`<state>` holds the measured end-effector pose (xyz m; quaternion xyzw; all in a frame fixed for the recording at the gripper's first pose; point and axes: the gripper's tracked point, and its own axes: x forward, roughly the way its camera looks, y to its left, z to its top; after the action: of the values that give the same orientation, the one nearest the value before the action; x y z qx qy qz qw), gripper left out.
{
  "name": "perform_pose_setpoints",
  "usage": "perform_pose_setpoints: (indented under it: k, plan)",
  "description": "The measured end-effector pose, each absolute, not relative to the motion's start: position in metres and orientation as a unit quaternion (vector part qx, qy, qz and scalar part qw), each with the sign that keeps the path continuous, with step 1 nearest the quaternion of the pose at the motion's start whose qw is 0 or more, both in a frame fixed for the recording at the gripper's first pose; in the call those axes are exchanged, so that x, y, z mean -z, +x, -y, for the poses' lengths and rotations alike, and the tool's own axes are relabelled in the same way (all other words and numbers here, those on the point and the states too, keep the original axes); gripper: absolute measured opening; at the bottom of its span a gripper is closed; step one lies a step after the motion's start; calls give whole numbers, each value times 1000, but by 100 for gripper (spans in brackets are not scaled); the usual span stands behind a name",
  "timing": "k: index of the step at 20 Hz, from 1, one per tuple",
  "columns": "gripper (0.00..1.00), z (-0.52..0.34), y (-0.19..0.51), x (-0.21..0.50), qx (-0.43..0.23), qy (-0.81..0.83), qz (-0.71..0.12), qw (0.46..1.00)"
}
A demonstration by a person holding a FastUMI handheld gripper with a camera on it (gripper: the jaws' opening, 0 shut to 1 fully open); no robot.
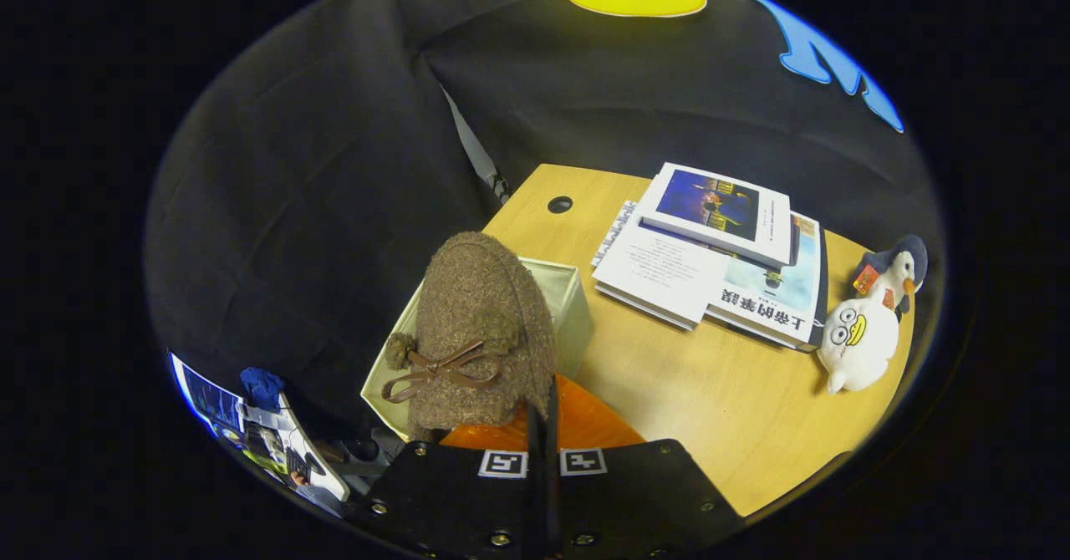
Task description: Open the storage box then place both shoes into the box .Put the left shoe in first, then the right shoe, with the right side of both shoes facing outward in a uniform manner.
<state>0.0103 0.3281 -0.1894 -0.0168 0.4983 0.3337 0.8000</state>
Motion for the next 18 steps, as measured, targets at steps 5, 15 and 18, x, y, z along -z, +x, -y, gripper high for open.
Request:
perform_pose_setpoints:
  k: [5,15,18]
  plan:
    - [0,-370,11,190,-336,-36,-502,796]
    - [0,-423,1,231,-307,-63,-533,786]
    - [1,-423,-5,242,-297,-76,-543,782]
